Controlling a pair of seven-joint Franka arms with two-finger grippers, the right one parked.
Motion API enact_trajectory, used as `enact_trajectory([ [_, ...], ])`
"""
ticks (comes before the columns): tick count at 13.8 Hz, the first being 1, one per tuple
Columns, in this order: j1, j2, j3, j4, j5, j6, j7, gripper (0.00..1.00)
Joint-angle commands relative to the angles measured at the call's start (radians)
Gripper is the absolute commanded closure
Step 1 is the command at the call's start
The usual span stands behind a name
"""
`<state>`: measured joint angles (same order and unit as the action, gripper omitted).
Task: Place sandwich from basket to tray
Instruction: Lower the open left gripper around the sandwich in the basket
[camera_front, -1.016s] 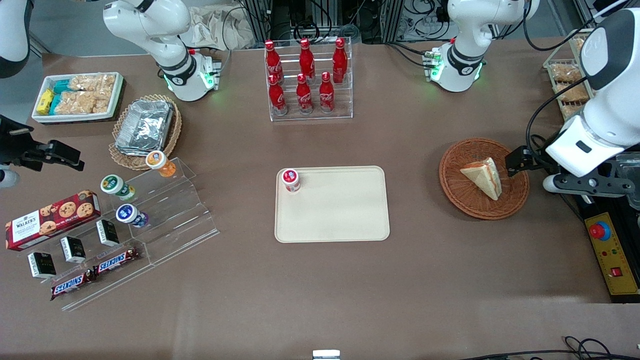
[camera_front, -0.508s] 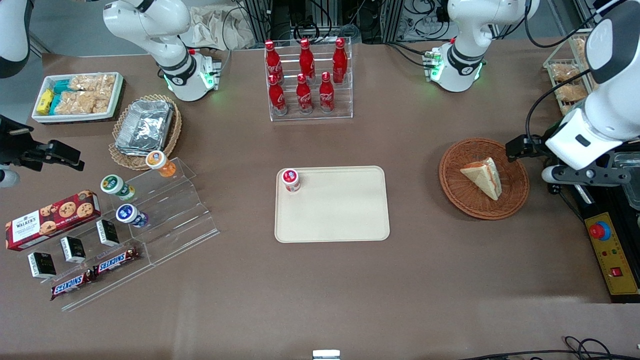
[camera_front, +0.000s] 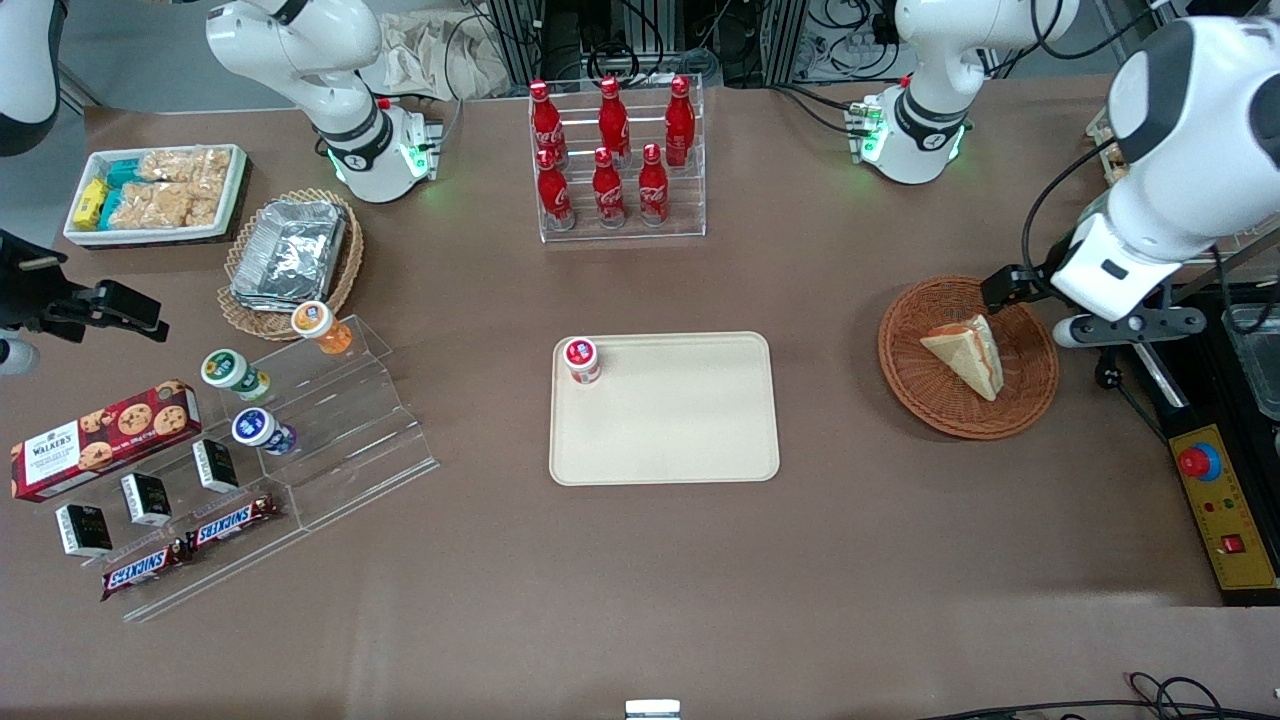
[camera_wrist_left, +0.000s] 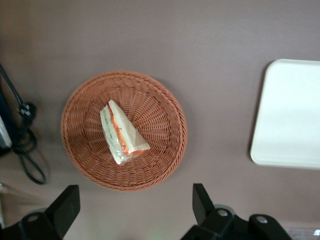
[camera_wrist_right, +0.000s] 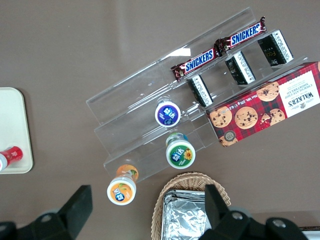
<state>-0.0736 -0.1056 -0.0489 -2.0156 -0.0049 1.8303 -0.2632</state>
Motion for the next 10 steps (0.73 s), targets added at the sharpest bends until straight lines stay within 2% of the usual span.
enact_trajectory([
  [1,-0.006,-0.080,0.003,-0.204,-0.010,0.148,-0.184,0.00],
  [4,-0.005,-0.037,0.004,-0.255,-0.006,0.213,-0.374,0.00],
  [10,0.046,0.021,0.009,-0.492,-0.004,0.544,-0.436,0.00],
])
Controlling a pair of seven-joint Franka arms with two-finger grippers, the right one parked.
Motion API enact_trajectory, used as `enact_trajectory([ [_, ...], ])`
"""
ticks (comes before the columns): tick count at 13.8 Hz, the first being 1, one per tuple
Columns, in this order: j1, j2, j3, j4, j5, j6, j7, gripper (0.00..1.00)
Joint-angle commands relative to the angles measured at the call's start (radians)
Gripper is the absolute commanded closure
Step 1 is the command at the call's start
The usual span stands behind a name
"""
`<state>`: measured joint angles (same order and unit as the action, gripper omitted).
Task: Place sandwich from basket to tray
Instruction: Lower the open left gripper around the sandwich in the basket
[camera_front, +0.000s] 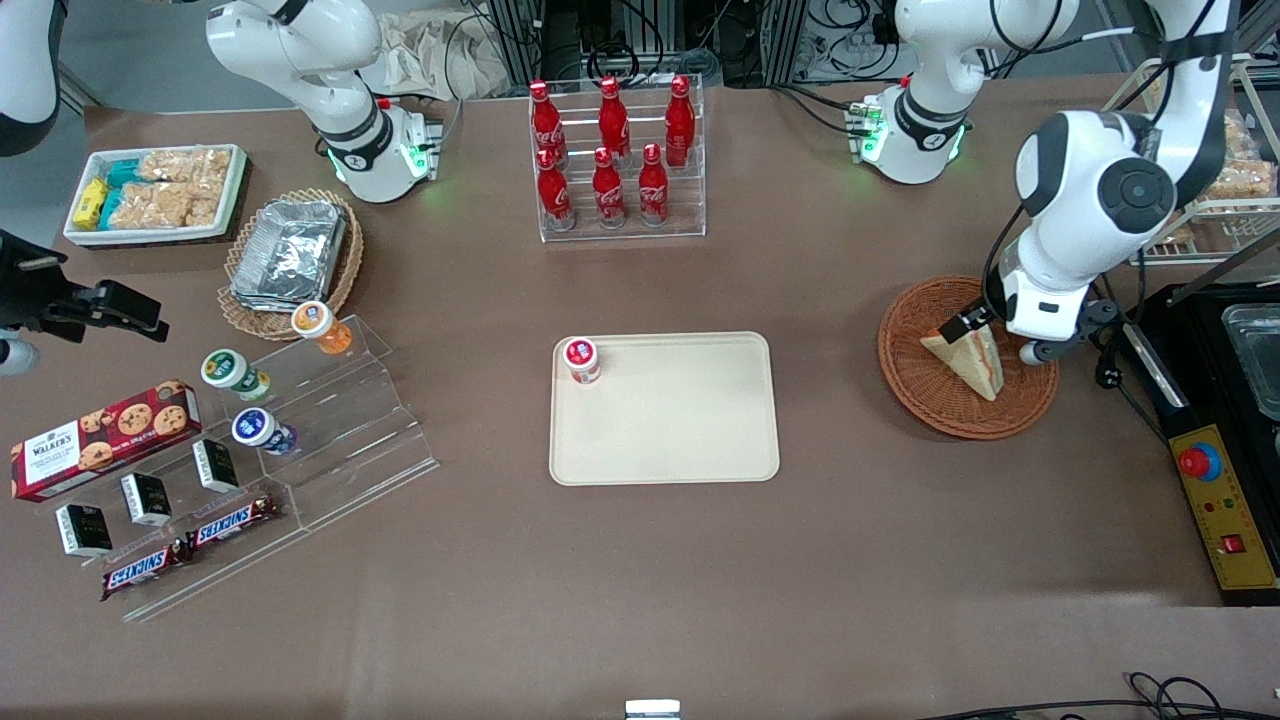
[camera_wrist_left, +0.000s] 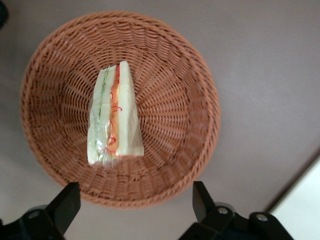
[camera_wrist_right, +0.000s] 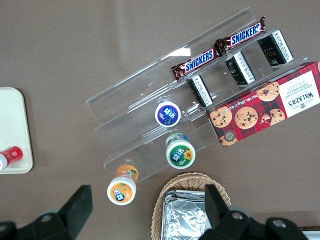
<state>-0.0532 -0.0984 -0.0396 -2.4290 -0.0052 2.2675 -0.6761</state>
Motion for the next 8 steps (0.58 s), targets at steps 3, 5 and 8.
enact_trajectory([
  [3,0.036,0.086,0.001,-0.091,-0.002,0.164,-0.023,0.00],
  [5,0.049,0.120,0.001,-0.087,0.004,0.167,-0.023,0.00],
  [8,0.056,0.158,0.007,-0.085,0.004,0.210,-0.023,0.00],
])
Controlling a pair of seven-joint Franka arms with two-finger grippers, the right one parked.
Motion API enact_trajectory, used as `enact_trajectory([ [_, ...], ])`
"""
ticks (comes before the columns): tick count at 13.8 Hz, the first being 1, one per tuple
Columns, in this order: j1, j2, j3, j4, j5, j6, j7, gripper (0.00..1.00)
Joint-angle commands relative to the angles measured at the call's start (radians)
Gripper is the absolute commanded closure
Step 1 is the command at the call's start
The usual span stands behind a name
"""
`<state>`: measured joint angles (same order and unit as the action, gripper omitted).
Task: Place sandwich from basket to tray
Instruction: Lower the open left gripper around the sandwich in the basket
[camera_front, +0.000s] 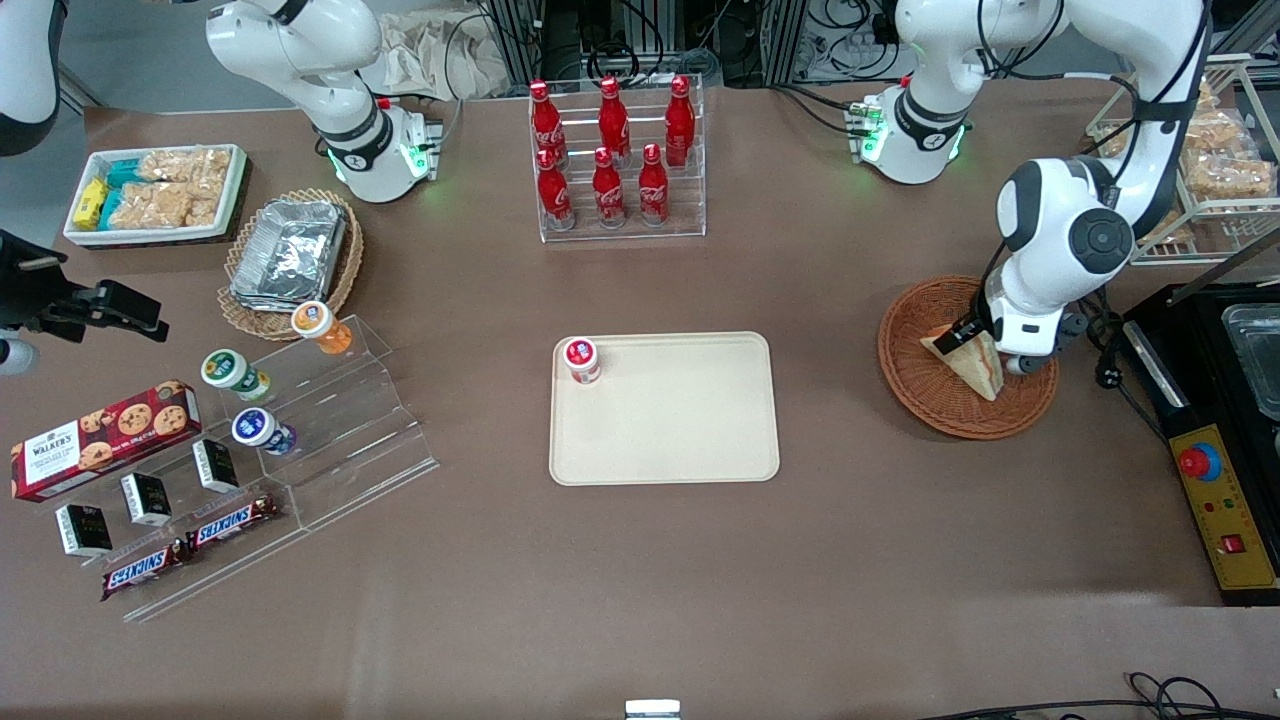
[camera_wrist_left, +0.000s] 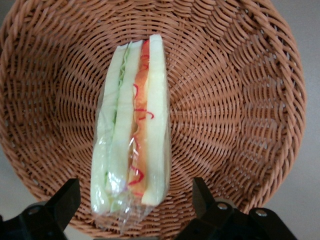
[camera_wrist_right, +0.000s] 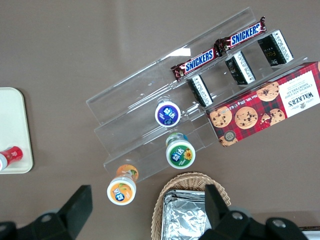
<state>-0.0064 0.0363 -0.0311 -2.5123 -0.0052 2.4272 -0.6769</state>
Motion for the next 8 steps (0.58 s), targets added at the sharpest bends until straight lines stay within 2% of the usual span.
enact_trajectory([
  [1,0.022,0.036,-0.003,0.000,0.004,0.058,-0.023,0.00],
  [5,0.048,0.095,-0.001,0.003,0.002,0.124,-0.024,0.00],
  [6,0.048,0.099,-0.001,0.004,0.002,0.124,-0.027,0.03],
  [7,0.048,0.097,-0.001,0.006,0.002,0.124,-0.048,0.17],
  [8,0.048,0.099,-0.001,0.010,0.002,0.124,-0.079,0.36],
])
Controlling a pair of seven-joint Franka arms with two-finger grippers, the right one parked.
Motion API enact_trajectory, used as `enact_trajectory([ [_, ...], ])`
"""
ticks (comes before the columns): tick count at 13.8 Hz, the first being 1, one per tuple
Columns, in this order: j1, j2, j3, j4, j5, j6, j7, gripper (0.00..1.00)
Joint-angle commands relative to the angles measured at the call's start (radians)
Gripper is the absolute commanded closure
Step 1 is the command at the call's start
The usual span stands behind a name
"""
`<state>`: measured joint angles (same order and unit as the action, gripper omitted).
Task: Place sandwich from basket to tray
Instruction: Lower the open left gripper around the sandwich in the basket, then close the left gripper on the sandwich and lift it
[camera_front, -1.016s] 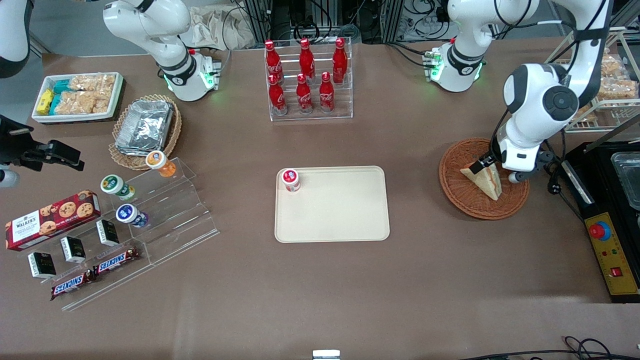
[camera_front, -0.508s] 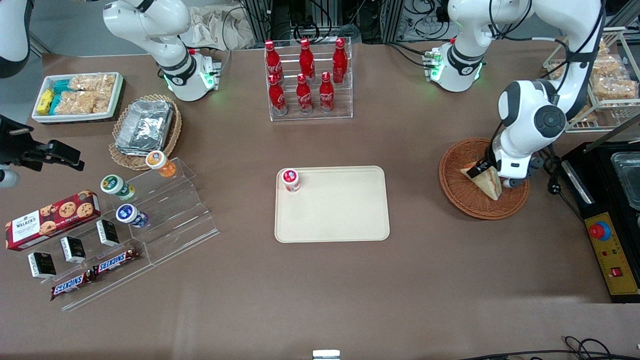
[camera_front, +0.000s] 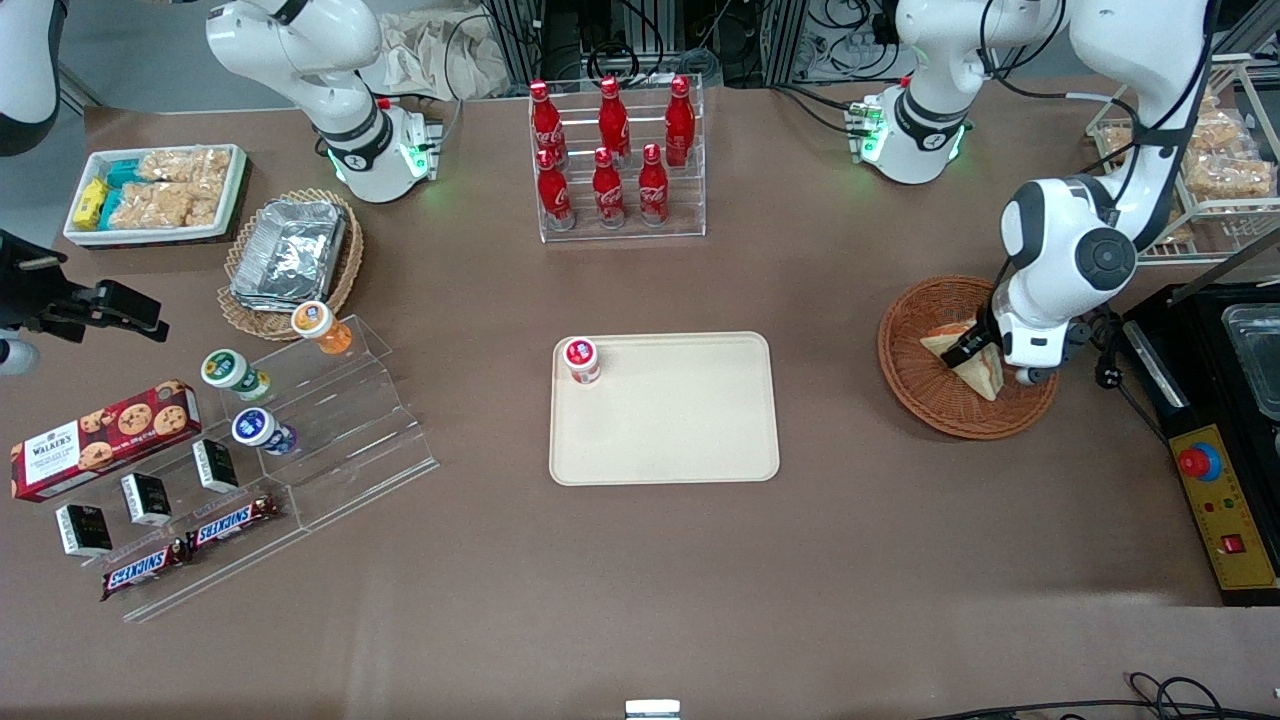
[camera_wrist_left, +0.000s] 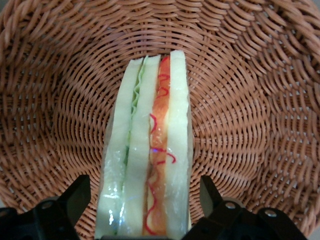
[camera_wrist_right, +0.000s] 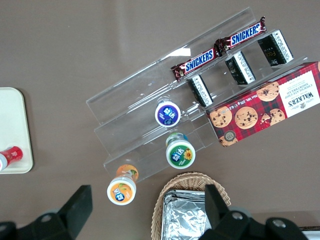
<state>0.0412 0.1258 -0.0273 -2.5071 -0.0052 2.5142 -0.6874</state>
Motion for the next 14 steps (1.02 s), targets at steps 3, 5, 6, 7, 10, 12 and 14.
enact_trajectory([
  [3,-0.001,0.003,-0.006,0.011,0.004,0.034,-0.081,0.65],
  [5,-0.003,-0.018,-0.006,0.014,0.004,0.025,-0.081,0.67],
  [6,-0.003,-0.038,-0.008,0.014,0.007,0.014,-0.081,0.67],
  [7,-0.003,-0.060,-0.008,0.020,0.007,-0.018,-0.081,0.67],
  [10,-0.006,-0.135,-0.013,0.062,0.024,-0.135,-0.077,0.66],
  [12,-0.012,-0.158,-0.016,0.115,0.034,-0.220,-0.073,0.66],
  [14,-0.018,-0.161,-0.029,0.221,0.054,-0.351,-0.073,0.65],
])
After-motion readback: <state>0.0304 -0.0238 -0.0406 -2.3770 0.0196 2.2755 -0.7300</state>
